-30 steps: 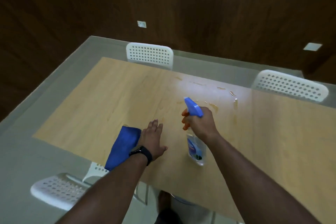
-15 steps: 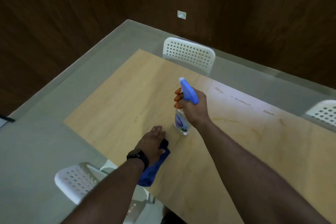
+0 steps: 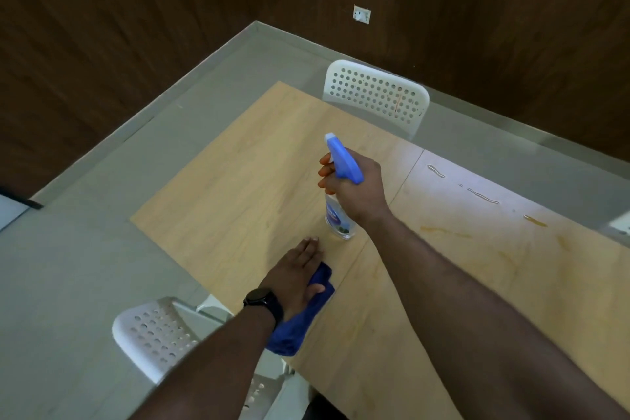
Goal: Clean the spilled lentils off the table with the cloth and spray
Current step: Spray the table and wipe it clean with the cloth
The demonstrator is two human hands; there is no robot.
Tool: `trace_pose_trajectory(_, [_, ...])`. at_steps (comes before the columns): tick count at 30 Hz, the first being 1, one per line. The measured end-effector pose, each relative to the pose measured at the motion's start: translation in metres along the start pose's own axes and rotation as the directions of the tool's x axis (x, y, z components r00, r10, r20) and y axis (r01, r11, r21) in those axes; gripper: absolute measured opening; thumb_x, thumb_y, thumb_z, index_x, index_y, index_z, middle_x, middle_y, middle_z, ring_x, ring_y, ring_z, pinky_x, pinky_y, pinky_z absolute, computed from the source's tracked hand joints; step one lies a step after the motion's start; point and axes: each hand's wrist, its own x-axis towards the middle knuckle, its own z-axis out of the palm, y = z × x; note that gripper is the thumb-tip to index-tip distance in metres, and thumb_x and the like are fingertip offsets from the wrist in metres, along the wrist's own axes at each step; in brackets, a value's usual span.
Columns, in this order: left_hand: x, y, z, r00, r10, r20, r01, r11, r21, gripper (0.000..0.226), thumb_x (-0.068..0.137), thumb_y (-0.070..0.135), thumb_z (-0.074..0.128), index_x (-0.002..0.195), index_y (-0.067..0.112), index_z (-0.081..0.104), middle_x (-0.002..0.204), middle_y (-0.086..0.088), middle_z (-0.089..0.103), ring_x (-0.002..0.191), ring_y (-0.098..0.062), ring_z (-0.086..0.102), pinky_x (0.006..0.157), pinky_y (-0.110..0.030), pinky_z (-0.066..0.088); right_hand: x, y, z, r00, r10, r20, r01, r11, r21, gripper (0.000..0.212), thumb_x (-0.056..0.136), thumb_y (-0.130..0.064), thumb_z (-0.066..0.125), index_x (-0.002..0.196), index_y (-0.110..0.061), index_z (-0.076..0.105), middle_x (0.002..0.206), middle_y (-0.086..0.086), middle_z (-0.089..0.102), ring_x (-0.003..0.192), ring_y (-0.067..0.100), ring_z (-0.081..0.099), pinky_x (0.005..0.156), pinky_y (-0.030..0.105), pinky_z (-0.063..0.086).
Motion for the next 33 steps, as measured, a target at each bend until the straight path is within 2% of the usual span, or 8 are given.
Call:
trace_pose_trajectory(3, [-0.002, -0.001, 0.005, 1.000, 0.001, -0.001, -0.001, 1.000, 0.013, 0.075, 0.109, 0.053, 0.037, 0.167, 0.021, 0.001, 0.169, 0.005, -0.021, 0.157, -0.013, -0.019, 0.130, -0.035, 0.001, -0.002, 0.002, 0.000, 1.000, -0.015, 0.006, 0.016, 0.999, -0.037, 0.033, 0.078, 0.007, 0.065, 0.102, -0.014, 0.074, 0.097, 0.005, 0.075, 0.091, 0.025, 0.075, 0.085, 0.048, 0.064])
trace_pose_trajectory(6, [-0.006, 0.000, 0.006, 0.999, -0.001, -0.034, 0.002, 1.000, 0.011, 0.072, 0.110, 0.052, 0.035, 0.166, 0.020, 0.003, 0.167, 0.006, -0.021, 0.154, -0.010, -0.021, 0.130, -0.033, -0.002, -0.007, 0.005, -0.004, 1.000, -0.016, -0.007, 0.015, 0.992, -0.123, 0.041, 0.076, 0.004, 0.070, 0.105, -0.024, 0.072, 0.098, 0.001, 0.075, 0.093, 0.019, 0.073, 0.089, 0.046, 0.062])
trace_pose_trajectory(9, [-0.008, 0.000, 0.009, 0.998, 0.007, -0.058, -0.005, 1.000, 0.027, 0.078, 0.102, 0.062, 0.013, 0.166, 0.019, 0.006, 0.167, 0.005, -0.021, 0.153, -0.010, -0.022, 0.130, -0.032, -0.002, -0.016, 0.014, -0.009, 1.000, -0.022, -0.019, 0.018, 0.978, -0.208, 0.049, 0.072, -0.005, 0.073, 0.116, -0.024, 0.069, 0.102, -0.008, 0.073, 0.095, 0.012, 0.068, 0.088, 0.043, 0.059])
trace_pose_trajectory(11, [-0.008, 0.000, 0.015, 0.998, 0.006, -0.059, -0.003, 0.999, 0.053, 0.089, 0.090, 0.065, -0.003, 0.166, 0.019, 0.004, 0.167, 0.004, -0.023, 0.154, -0.012, -0.023, 0.129, -0.032, -0.005, -0.024, 0.024, -0.013, 0.999, 0.015, -0.036, -0.023, 0.976, -0.218, 0.060, 0.071, -0.010, 0.075, 0.127, -0.029, 0.064, 0.112, -0.016, 0.070, 0.106, 0.005, 0.065, 0.095, 0.041, 0.055])
trace_pose_trajectory(15, [-0.012, 0.000, 0.025, 0.996, 0.002, -0.088, 0.004, 0.997, 0.076, 0.081, 0.095, 0.063, -0.003, 0.166, 0.025, -0.001, 0.169, 0.003, -0.023, 0.157, -0.016, -0.023, 0.130, -0.039, -0.003, -0.052, 0.051, -0.022, 0.992, 0.102, -0.068, -0.116, 0.965, -0.237, 0.079, 0.066, -0.026, 0.082, 0.140, -0.032, 0.054, 0.132, -0.017, 0.064, 0.126, 0.003, 0.058, 0.104, 0.038, 0.051])
trace_pose_trajectory(23, [-0.034, 0.021, 0.055, 0.982, 0.021, -0.190, 0.015, 0.982, 0.189, 0.068, 0.106, 0.053, 0.000, 0.166, 0.021, -0.005, 0.173, 0.001, -0.018, 0.158, -0.017, -0.020, 0.129, -0.044, -0.001, -0.151, 0.113, -0.044, 0.978, 0.173, -0.117, -0.209, 0.843, -0.495, 0.068, 0.080, -0.024, 0.077, 0.145, -0.027, 0.055, 0.143, -0.007, 0.062, 0.131, 0.011, 0.056, 0.111, 0.034, 0.049])
trace_pose_trajectory(30, [-0.054, 0.086, 0.088, 0.978, 0.033, -0.207, 0.009, 0.980, 0.199, 0.067, 0.107, 0.051, 0.005, 0.166, 0.021, -0.007, 0.173, 0.000, -0.017, 0.159, -0.019, -0.018, 0.130, -0.045, -0.001, -0.228, 0.143, -0.065, 0.993, 0.075, -0.090, -0.117, 0.654, -0.747, 0.055, 0.092, -0.023, 0.065, 0.147, -0.020, 0.056, 0.159, 0.002, 0.048, 0.146, 0.020, 0.040, 0.121, 0.035, 0.032])
trace_pose_trajectory(33, [-0.064, 0.106, 0.099, 0.979, 0.037, -0.202, -0.002, 0.985, 0.170, 0.066, 0.106, 0.051, 0.003, 0.163, 0.023, -0.015, 0.171, 0.001, -0.024, 0.157, -0.018, -0.023, 0.130, -0.044, -0.003, -0.251, 0.159, -0.075, 0.997, 0.040, -0.071, -0.080, 0.627, -0.775, 0.050, 0.101, -0.025, 0.056, 0.150, -0.017, 0.053, 0.164, 0.002, 0.041, 0.154, 0.019, 0.030, 0.127, 0.040, 0.028])
